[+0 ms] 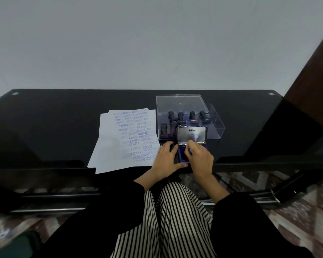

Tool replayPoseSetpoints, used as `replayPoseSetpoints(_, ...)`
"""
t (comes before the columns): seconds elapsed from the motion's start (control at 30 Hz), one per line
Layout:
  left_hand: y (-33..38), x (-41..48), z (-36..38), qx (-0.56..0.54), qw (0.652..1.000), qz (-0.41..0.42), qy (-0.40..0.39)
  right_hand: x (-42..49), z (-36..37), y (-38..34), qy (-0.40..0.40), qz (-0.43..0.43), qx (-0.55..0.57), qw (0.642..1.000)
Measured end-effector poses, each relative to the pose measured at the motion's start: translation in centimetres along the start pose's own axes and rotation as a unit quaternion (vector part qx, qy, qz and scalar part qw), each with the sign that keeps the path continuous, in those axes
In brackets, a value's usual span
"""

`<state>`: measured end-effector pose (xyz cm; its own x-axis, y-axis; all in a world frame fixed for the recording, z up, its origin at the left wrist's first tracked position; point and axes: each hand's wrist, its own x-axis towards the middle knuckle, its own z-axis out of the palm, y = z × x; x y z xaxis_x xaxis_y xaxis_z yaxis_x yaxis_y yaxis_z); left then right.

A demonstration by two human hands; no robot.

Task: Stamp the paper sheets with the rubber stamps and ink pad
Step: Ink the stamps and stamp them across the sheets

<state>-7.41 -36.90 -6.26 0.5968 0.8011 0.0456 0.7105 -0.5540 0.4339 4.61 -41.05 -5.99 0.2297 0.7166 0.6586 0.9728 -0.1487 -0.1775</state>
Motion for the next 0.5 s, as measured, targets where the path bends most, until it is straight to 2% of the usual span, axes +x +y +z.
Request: replayPoseSetpoints(0.5, -0.6, 0.5, 0.4, -0.027, 1.0, -0.002, -0.007, 1.8, 1.7, 0.4, -0.012, -0.013, 0.052, 0.998)
